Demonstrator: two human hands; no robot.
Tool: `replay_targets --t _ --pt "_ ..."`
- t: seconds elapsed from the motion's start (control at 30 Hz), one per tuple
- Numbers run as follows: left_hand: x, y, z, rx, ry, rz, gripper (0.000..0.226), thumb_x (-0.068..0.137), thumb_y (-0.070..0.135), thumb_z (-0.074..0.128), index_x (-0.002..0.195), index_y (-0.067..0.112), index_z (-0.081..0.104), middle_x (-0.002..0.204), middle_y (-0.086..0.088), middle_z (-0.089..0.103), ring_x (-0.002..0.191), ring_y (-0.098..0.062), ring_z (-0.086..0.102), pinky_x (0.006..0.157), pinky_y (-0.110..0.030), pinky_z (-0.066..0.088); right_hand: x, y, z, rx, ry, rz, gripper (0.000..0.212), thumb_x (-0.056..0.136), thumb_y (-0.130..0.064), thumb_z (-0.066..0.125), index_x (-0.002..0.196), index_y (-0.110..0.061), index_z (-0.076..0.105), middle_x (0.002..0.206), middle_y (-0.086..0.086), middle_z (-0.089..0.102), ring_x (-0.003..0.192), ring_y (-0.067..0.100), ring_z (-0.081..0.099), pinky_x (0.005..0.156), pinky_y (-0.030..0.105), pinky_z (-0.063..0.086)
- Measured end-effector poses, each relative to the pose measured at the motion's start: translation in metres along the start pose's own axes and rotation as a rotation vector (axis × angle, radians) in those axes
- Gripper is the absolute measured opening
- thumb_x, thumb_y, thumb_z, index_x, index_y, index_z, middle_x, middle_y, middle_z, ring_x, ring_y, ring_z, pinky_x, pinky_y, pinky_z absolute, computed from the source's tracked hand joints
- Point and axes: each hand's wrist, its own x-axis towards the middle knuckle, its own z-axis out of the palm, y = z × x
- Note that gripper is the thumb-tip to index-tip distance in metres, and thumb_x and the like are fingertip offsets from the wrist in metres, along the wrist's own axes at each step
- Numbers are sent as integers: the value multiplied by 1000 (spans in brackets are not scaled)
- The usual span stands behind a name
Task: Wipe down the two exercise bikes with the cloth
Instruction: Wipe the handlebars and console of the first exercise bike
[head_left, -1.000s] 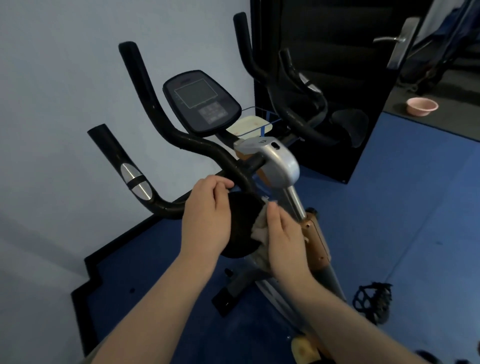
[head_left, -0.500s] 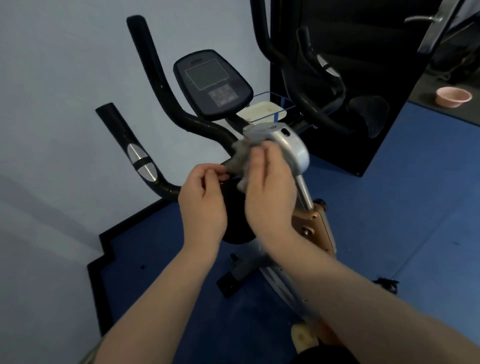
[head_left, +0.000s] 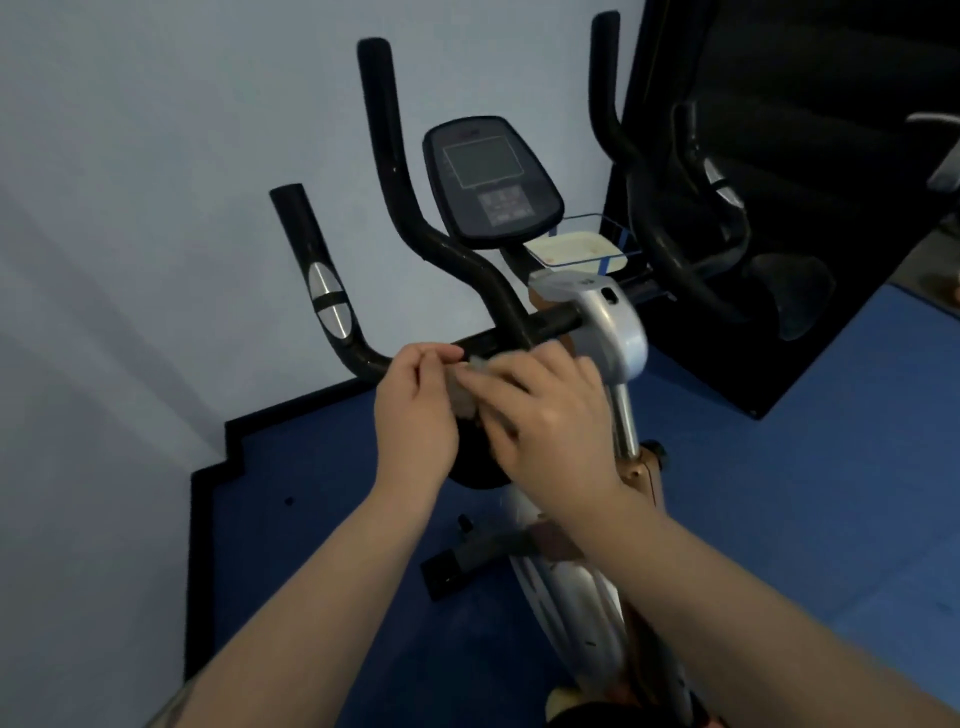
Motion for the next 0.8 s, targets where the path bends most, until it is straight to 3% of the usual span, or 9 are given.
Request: replay_targets --t 0.07,0.23,0.33,0.4,0.47,0.53,0.63,0.73,0.8 --pt "-1 2 0 26 8 30 29 103 15 39 94 18 67 89 8 68 80 1 62 72 -13 49 8 -3 4 12 79 71 23 81 -10 69 101 -19 77 91 -1 70 78 25 60 61 34 40" --pt "-3 2 1 86 30 72 27 104 19 39 94 24 64 86 10 71 81 1 64 69 -10 47 -16 5 -8 169 -17 32 28 81 -11 63 105 -20 74 95 -3 65 85 20 56 65 36 44" --pt "-6 4 4 130 110 113 27 104 20 39 94 27 64 79 14 70 79 3 62 66 -6 42 23 22 -15 397 1 353 25 89 -19 59 111 -23 70 104 -5 64 100 15 52 84 34 45" --pt "-9 3 5 146 177 128 26 104 22 39 96 28 64 80 15 69 80 5 61 67 -5 41 40 25 -8 492 -191 423 20 94 -30 57 110 -24 68 106 -5 66 103 13 56 89 39 47" --pt "-12 2 4 158 225 128 26 103 23 39 96 28 64 81 14 68 80 5 61 66 -5 42 34 28 -3 508 -388 398 24 96 -40 51 110 -26 65 99 -5 68 96 13 61 83 39 51" --pt "-14 1 3 163 252 108 26 103 25 39 95 29 63 80 15 66 76 4 60 61 -6 42 23 37 -9 471 -452 369 27 97 -46 45 112 -30 61 92 -8 67 90 13 63 76 33 50" --pt "-20 -2 5 128 283 38 30 104 29 37 91 28 64 80 18 65 72 3 60 56 -9 43 37 45 -10 369 -602 319 34 97 -54 37 101 -28 58 88 -3 66 83 19 61 71 36 48" --pt "-25 -4 9 131 339 -49 35 103 34 34 86 24 63 76 10 63 68 3 57 54 -11 41 73 28 15 65 -684 71 35 102 -42 34 97 -20 61 92 3 65 75 22 51 62 34 36" --pt "-28 -2 6 171 344 -80 35 103 38 33 82 23 58 71 6 57 60 0 51 54 -22 39 78 21 20 44 -702 -112 30 103 -35 36 102 -19 61 95 3 64 76 23 52 61 34 37"
